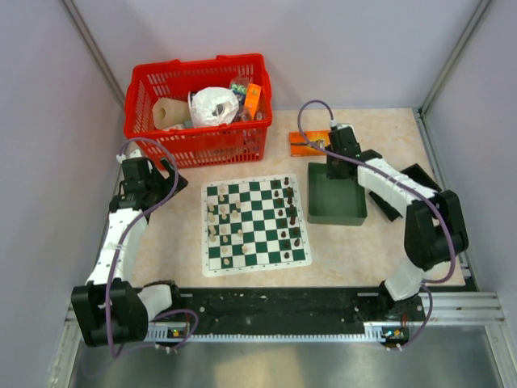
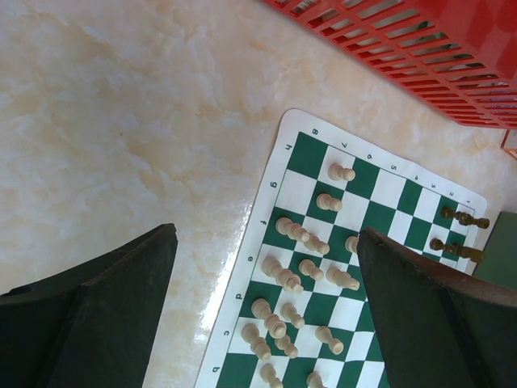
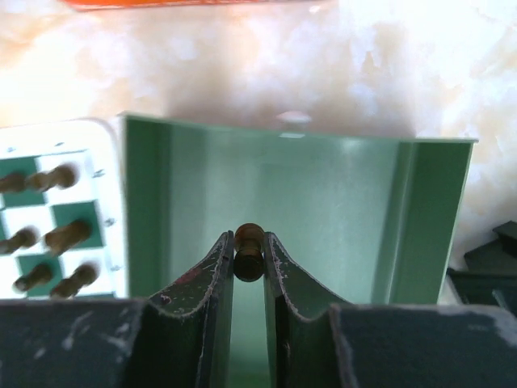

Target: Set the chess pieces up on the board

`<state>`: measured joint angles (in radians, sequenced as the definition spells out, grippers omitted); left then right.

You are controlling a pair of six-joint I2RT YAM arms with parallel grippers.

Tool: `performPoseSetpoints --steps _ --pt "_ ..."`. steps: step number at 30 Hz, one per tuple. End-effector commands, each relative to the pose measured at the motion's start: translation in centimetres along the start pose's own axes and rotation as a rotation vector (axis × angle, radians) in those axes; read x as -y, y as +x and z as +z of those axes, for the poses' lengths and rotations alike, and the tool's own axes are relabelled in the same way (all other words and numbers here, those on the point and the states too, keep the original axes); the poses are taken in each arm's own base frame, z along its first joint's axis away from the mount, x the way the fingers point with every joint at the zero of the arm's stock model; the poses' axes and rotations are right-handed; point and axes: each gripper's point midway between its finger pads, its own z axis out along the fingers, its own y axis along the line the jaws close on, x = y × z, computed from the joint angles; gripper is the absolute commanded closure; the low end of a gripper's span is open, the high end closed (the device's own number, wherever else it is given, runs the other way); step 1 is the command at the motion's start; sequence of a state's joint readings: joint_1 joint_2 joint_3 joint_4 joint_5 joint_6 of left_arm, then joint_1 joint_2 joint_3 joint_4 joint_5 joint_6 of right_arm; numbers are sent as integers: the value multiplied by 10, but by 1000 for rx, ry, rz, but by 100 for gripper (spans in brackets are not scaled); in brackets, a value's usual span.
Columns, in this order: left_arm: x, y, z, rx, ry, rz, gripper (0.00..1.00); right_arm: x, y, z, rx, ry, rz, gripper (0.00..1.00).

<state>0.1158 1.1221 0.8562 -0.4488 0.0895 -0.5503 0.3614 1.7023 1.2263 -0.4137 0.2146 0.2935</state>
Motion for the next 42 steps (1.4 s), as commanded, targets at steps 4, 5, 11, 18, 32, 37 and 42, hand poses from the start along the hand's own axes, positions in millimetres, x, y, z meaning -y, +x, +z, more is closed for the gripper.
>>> performPoseSetpoints --steps 4,5,11,18,32,37,42 --pt "8 -12 -6 47 34 20 1 -45 22 -85 67 -115 -20 85" --pt "9 -12 -6 47 40 17 1 -49 31 -93 58 -126 -19 85" --pt "10 -6 -7 40 57 9 1 -80 92 -141 14 -215 -56 85" --pt "13 -4 -11 31 77 4 1 -100 154 -162 -80 -256 -107 85" --pt "12 8 -13 8 91 -9 1 -112 207 -145 -159 -269 -199 85" --pt "12 6 -15 17 88 -6 1 -114 207 -139 -142 -260 -212 85" --pt "11 8 -14 8 87 -10 1 -117 214 -131 -151 -273 -240 85"
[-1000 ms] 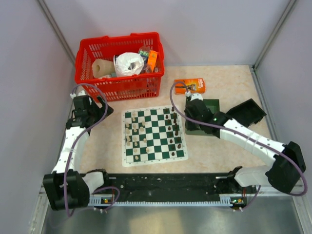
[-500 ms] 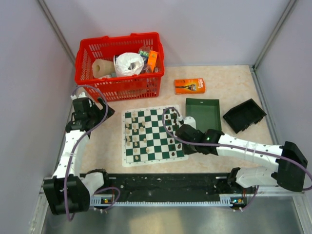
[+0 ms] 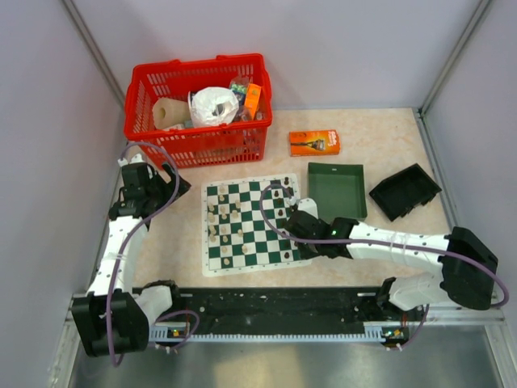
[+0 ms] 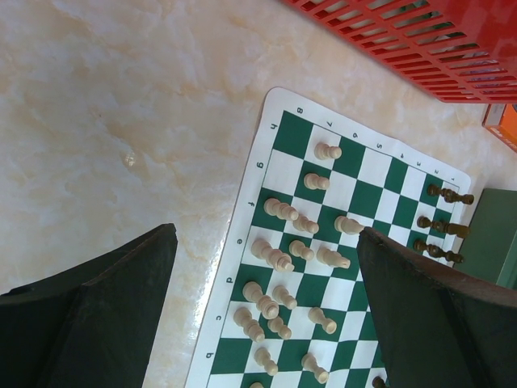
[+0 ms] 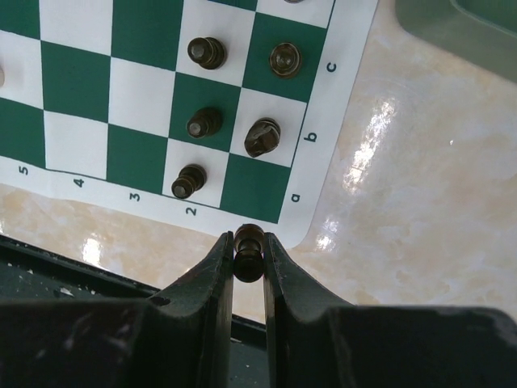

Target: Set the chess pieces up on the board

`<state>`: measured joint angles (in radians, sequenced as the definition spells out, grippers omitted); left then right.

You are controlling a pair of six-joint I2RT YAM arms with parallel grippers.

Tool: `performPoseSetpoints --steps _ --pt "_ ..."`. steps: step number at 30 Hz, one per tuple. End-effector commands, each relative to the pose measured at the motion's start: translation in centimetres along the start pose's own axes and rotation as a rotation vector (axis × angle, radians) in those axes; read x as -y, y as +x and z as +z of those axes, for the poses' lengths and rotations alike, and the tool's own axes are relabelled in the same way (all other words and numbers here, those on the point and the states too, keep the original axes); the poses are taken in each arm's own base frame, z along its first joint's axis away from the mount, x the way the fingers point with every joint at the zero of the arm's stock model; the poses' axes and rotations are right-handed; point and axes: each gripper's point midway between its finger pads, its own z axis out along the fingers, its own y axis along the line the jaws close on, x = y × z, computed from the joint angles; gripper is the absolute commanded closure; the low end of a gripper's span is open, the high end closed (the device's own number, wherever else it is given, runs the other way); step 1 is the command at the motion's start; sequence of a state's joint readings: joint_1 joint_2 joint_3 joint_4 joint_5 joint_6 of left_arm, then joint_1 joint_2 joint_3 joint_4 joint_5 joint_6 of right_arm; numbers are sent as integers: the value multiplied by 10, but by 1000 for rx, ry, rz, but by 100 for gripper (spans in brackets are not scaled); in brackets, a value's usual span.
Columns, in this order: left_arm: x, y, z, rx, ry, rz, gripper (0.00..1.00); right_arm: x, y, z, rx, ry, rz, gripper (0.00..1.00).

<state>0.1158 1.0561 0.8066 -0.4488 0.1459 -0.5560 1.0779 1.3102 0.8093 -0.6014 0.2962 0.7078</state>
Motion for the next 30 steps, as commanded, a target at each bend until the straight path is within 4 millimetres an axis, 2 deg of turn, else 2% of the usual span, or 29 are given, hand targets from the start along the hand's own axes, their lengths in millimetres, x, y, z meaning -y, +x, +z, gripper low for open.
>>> performPoseSetpoints --steps 1,10,30 --pt "7 -6 -4 27 29 -5 1 -9 -2 10 31 -25 -32 85" --pt "5 -6 -4 28 19 -6 1 -9 -3 23 38 -12 -73 85" --pt "2 -4 -3 25 7 -9 1 -10 -2 35 35 7 -92 85"
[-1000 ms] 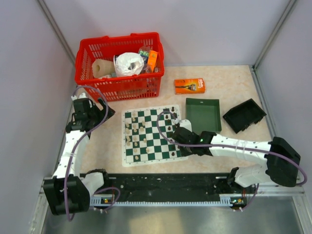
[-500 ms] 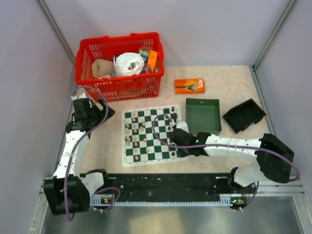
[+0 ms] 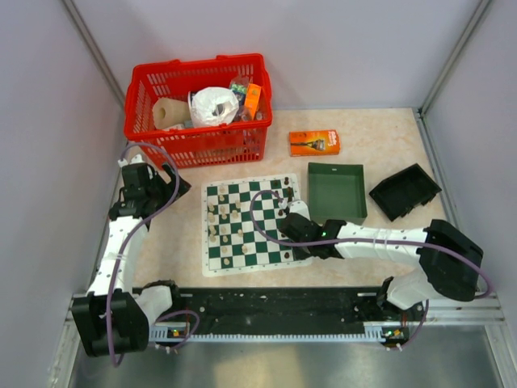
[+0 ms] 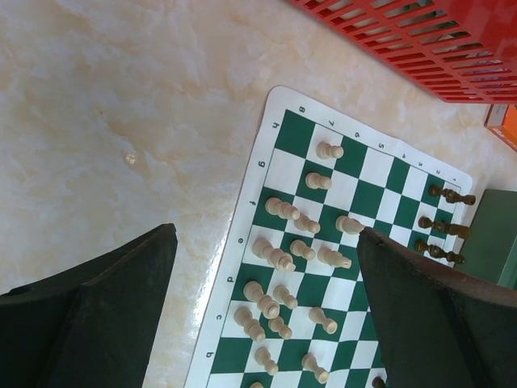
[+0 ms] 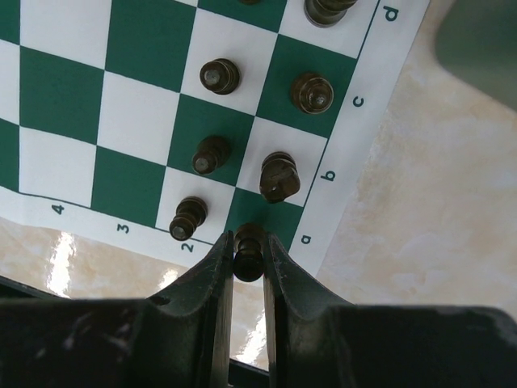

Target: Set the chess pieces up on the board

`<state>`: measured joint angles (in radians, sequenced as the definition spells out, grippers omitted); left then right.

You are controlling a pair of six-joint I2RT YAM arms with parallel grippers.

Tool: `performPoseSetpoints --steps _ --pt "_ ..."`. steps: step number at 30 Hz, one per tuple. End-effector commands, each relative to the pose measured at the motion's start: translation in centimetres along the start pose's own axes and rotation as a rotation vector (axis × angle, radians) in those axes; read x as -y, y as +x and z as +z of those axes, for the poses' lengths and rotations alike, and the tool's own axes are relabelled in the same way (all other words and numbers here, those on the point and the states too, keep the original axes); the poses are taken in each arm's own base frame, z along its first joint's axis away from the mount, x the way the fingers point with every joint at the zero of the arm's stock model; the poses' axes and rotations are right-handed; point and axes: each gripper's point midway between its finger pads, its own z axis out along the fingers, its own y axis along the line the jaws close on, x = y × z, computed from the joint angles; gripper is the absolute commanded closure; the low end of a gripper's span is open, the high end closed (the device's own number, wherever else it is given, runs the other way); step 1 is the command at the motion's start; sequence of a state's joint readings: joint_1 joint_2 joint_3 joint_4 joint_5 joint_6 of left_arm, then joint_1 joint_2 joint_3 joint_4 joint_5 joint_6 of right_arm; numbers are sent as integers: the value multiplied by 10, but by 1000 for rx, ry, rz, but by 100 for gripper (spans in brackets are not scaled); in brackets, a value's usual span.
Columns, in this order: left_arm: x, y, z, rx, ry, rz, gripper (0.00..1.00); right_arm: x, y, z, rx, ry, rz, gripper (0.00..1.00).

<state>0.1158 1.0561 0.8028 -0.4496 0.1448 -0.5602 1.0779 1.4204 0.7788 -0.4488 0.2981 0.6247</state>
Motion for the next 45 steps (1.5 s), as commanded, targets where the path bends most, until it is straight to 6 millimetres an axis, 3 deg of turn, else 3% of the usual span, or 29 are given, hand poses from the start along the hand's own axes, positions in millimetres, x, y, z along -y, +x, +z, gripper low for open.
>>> performPoseSetpoints --steps 1,12,27,31,37,45 --pt "3 -5 -4 27 12 -4 1 -2 -3 5 18 18 -14 84" --pt "1 -3 -3 23 6 -6 1 1 1 6 10 32 -13 84" --pt "1 -2 -1 21 7 -8 1 -2 -6 -2 24 12 -14 65" --pt "1 -3 -1 23 7 -5 1 0 -26 -24 78 12 -14 63" --pt "-2 -3 1 19 -6 3 1 -3 -75 -60 219 -21 -3 57" --pt "7 5 4 -21 38 51 1 18 -135 -57 289 -5 56 56"
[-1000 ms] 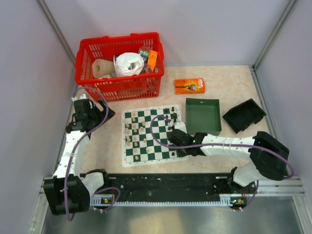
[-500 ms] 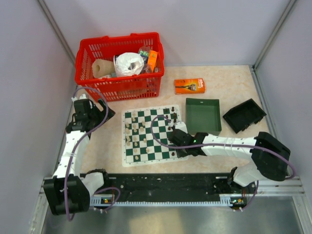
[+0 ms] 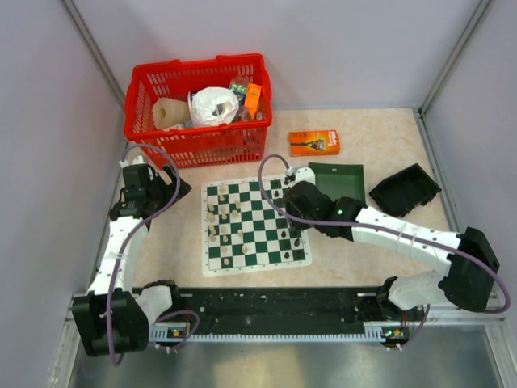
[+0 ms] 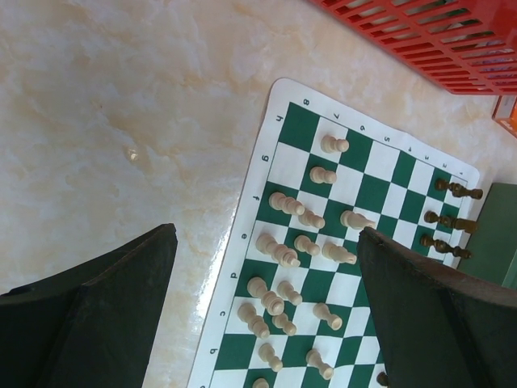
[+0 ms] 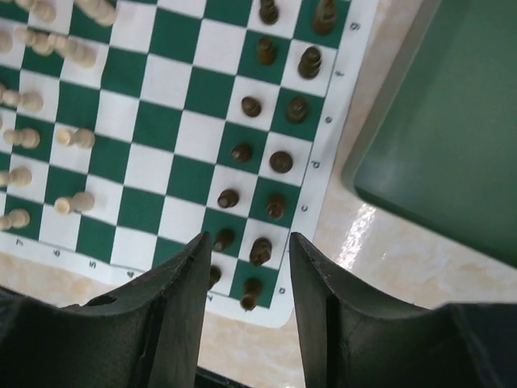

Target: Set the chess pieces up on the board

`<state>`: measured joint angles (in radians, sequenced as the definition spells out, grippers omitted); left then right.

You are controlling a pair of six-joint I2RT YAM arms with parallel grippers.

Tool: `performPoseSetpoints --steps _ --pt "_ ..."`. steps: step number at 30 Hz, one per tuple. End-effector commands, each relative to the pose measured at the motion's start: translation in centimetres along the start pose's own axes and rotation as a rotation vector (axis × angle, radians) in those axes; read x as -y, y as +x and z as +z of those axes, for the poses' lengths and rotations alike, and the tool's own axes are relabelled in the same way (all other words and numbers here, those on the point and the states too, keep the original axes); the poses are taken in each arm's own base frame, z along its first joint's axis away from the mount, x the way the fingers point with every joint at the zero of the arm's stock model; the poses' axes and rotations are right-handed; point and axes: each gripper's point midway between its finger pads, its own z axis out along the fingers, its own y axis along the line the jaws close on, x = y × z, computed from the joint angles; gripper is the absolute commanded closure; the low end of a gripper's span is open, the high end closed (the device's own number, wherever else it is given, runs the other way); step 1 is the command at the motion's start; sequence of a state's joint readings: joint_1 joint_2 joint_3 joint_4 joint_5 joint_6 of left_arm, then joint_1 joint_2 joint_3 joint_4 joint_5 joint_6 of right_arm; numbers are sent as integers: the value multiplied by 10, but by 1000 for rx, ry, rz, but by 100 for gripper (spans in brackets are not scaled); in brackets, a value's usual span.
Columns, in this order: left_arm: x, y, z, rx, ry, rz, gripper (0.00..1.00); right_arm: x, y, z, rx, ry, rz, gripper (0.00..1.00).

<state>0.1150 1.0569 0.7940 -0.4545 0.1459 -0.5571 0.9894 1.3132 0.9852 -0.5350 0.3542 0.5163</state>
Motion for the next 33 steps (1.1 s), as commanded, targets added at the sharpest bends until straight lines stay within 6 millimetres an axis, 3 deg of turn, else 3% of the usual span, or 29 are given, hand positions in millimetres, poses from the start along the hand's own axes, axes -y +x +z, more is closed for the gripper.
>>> performPoseSetpoints --steps 1,4,11,16,20,23,33 --pt "12 2 5 -18 48 65 1 11 -46 9 83 5 23 56" --pt "25 11 8 -65 71 135 1 22 -70 11 127 22 40 56" --pt "86 34 17 -138 167 362 4 57 -104 6 206 54 120 57" --pt "113 45 29 -209 213 448 11 109 -110 12 205 122 237 57" --pt "118 58 42 -271 194 509 11 143 -111 19 202 118 378 54" --pt "121 66 46 -302 187 542 12 156 -112 25 194 91 465 43" --pt "118 80 55 -335 140 631 15 158 -114 34 189 39 518 14"
